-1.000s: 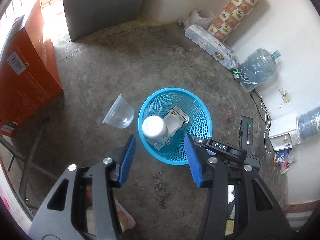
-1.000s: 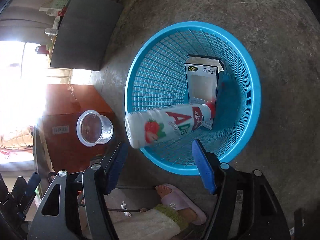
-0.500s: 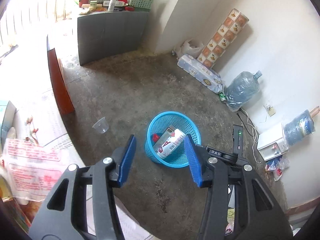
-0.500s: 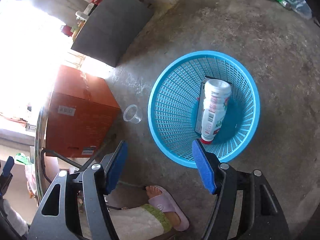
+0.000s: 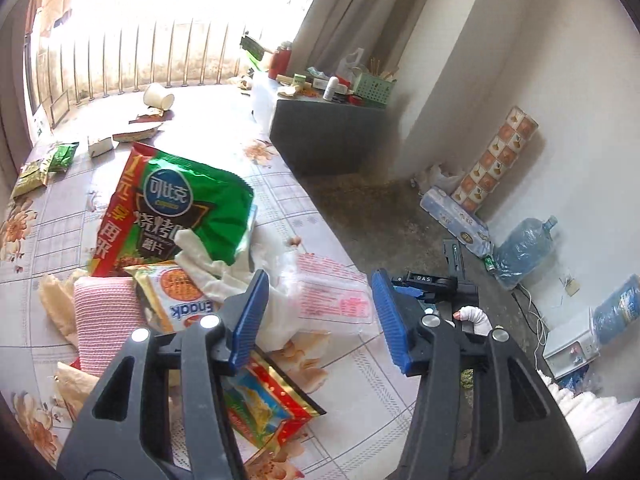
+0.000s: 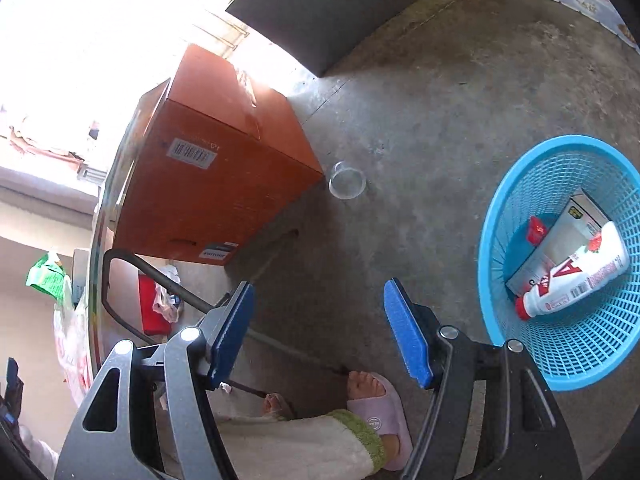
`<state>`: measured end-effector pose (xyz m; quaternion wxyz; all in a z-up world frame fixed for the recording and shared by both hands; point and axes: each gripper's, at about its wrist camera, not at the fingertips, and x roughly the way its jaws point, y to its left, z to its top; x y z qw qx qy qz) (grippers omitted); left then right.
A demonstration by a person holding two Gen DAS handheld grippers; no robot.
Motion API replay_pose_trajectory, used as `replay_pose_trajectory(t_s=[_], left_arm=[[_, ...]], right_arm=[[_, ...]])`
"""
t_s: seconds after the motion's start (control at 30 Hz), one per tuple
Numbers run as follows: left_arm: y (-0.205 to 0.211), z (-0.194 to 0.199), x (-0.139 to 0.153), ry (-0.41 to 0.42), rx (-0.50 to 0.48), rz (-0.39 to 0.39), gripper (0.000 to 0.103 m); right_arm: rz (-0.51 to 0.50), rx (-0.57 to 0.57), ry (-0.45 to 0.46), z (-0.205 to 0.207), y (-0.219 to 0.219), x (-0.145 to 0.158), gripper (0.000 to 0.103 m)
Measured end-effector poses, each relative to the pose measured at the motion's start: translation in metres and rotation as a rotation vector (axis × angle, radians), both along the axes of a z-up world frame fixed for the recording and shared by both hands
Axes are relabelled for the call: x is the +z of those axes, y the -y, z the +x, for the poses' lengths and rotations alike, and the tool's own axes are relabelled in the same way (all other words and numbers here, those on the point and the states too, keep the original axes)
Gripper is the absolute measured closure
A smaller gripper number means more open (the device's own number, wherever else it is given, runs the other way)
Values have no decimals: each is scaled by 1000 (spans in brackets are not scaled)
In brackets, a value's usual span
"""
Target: Collect trash
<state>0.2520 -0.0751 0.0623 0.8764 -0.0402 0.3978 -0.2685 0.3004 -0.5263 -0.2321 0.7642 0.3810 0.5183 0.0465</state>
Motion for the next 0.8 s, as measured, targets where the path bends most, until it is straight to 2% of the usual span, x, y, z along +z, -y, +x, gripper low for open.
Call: replay_pose_trajectory(t_s=[0.1, 0.23, 0.4, 0.47, 0.5, 0.6, 0.7, 0.8], left_arm=[[-45, 4, 8, 31, 104, 2, 47], [-103, 10, 14, 39, 238, -4, 45], [-157, 20, 14, 55, 381, 8, 37], [-173, 25, 12, 56, 425, 13, 36], [-180, 29, 9, 52, 444, 16, 35], [-199, 37, 2, 41, 493, 29, 34], [-217, 45, -9, 12, 543, 31, 33], [-233, 53, -22, -28, 600, 9, 33]], right_arm=[[58, 15, -68, 54, -14, -39, 37], [125, -27, -173, 112, -16, -96, 37], [-24, 56, -171, 185, -34, -126, 37], [-103, 128, -146, 216, -48, -130, 33], [-150, 172, -135, 231, -56, -133, 26], [-307, 278, -126, 274, -81, -147, 24], [-379, 313, -142, 310, -95, -167, 24], [-398, 330, -154, 335, -102, -187, 24]])
